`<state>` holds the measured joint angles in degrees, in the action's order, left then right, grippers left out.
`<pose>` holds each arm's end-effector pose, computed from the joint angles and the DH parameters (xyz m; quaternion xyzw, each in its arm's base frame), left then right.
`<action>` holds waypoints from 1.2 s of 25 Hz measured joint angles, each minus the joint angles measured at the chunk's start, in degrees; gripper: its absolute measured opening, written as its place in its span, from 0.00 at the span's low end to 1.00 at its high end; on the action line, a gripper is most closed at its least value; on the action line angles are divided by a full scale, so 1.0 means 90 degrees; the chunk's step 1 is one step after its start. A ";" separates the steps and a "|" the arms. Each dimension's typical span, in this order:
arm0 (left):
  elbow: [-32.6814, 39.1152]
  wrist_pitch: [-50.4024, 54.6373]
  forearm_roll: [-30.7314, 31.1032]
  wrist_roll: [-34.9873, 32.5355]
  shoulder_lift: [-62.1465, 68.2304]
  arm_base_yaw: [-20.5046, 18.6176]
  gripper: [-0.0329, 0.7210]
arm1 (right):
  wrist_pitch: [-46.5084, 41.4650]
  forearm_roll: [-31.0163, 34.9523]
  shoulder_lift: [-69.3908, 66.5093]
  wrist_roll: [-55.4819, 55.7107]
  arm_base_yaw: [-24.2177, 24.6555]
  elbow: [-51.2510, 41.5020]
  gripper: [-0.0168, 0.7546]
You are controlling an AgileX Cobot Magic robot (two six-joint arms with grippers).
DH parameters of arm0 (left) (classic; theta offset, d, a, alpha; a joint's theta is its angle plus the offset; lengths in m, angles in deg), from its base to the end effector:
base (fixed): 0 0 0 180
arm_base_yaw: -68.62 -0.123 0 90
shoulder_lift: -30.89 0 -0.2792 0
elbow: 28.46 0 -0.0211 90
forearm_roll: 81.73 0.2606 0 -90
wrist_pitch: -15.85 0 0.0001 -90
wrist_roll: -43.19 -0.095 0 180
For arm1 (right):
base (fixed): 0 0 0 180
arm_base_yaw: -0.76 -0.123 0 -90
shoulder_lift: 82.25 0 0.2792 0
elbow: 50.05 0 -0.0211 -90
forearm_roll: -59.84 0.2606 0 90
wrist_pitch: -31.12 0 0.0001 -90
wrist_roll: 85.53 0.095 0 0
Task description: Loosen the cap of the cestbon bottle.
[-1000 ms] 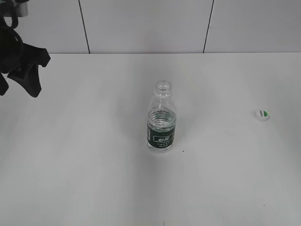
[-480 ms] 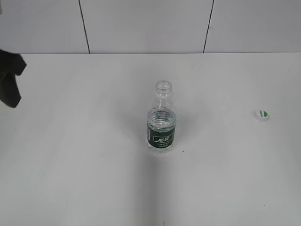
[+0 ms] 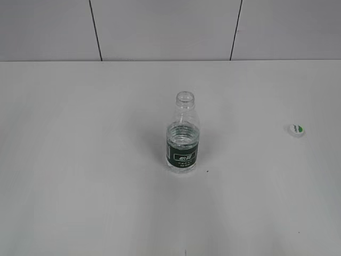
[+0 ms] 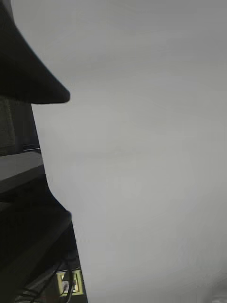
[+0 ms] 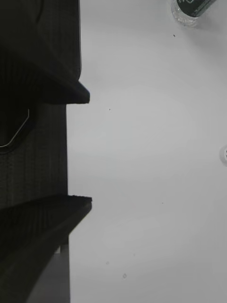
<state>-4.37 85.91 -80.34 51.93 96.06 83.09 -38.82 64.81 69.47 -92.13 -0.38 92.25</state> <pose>0.1715 -0.0420 0.3120 0.0512 0.9824 -0.0244 0.1782 0.0493 0.0087 0.3126 -0.0640 0.9238 0.0254 0.3765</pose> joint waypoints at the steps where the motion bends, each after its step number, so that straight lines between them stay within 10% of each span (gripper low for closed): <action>1: 0.0126 0.0000 0.0042 0.0000 -0.0366 0.0000 0.61 | -0.0007 -0.0007 0.0233 0.0000 0.0000 -0.0122 0.62; 30: 0.2558 -0.0910 0.0875 0.0000 -0.6116 -0.0011 0.60 | 0.0484 0.0629 0.2299 -0.1015 0.0000 -0.0981 0.62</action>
<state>18.65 77.72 -72.46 51.93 41.02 82.99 -34.47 70.48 90.16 -101.26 -0.38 83.43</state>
